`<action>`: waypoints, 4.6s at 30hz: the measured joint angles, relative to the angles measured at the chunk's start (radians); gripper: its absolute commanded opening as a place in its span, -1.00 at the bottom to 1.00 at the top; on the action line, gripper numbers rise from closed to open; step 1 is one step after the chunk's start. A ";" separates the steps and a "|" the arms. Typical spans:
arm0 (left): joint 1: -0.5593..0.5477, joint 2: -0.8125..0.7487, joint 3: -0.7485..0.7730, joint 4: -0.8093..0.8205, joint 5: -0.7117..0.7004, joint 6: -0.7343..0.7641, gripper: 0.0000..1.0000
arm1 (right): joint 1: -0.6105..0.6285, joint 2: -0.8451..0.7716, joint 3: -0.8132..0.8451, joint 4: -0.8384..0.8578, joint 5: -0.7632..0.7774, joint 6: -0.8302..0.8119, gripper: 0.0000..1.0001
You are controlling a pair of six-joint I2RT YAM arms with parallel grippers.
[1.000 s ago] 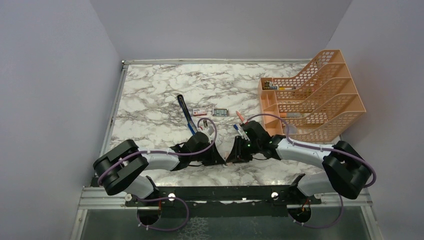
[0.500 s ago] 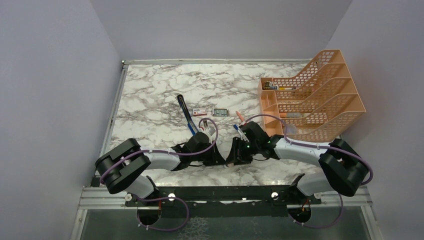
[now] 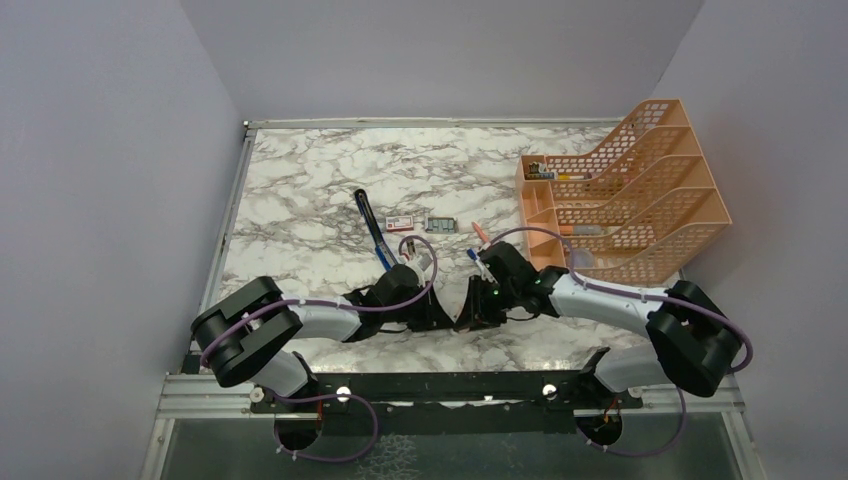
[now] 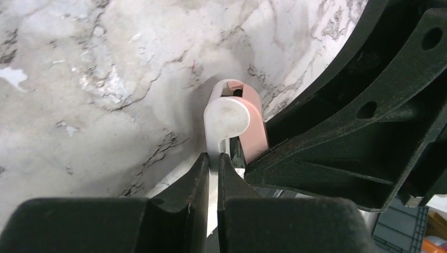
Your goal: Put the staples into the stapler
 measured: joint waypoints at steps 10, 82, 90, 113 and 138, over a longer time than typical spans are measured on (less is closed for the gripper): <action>0.000 -0.010 0.045 0.018 -0.024 0.130 -0.87 | 0.012 -0.037 0.159 -0.249 0.144 -0.076 -0.45; -0.079 -0.060 0.259 -0.307 -0.171 0.519 0.52 | -0.201 -0.264 0.116 -0.298 0.471 -0.039 0.19; -0.111 0.116 0.418 -0.408 -0.209 0.622 0.37 | -0.247 -0.311 0.056 -0.279 0.421 -0.010 0.19; -0.192 0.253 0.527 -0.527 -0.438 0.519 -0.54 | -0.290 -0.327 0.004 -0.227 0.344 -0.013 0.19; -0.088 -0.107 0.238 -0.849 -0.716 -0.006 -0.54 | -0.291 -0.314 -0.007 -0.196 0.302 -0.037 0.18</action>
